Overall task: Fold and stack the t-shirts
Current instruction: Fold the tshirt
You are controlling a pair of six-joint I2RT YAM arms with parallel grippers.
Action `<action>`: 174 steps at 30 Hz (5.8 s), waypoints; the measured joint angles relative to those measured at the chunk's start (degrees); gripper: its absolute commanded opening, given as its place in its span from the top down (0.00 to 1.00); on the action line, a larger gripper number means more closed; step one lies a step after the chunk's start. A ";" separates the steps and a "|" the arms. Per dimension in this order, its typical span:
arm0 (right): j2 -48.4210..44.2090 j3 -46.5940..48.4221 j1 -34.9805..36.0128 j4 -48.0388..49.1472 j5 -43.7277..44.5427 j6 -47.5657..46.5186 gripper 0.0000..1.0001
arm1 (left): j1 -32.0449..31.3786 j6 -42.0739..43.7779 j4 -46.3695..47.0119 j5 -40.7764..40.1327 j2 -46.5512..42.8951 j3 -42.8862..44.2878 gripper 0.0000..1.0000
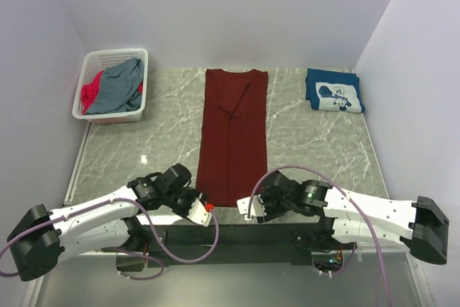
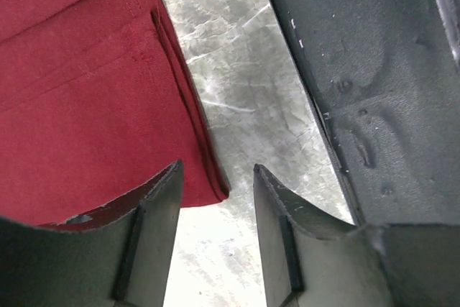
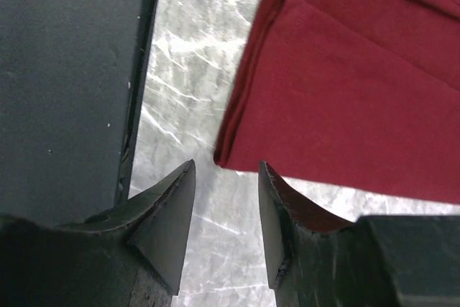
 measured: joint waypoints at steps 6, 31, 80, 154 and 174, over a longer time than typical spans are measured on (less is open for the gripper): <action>3.26 0.00 1.51 1.20 -0.24 0.02 0.52 | 0.00 2.08 0.63 -0.68 -0.57 -1.46 0.47; 14.19 6.67 1.18 2.93 -0.94 5.68 0.57 | 0.00 4.79 -0.52 -0.90 -3.67 -1.77 0.45; 27.76 10.67 -7.76 4.39 -3.17 10.60 1.00 | 0.00 7.65 8.04 -5.97 11.96 1.75 0.75; 58.23 51.76 -39.78 3.78 -2.40 -10.51 1.00 | 29.92 12.57 16.06 0.55 54.38 44.61 0.99; 61.99 57.70 -43.41 3.08 -0.66 -7.19 0.23 | 32.54 8.00 21.42 -2.27 55.60 45.83 0.41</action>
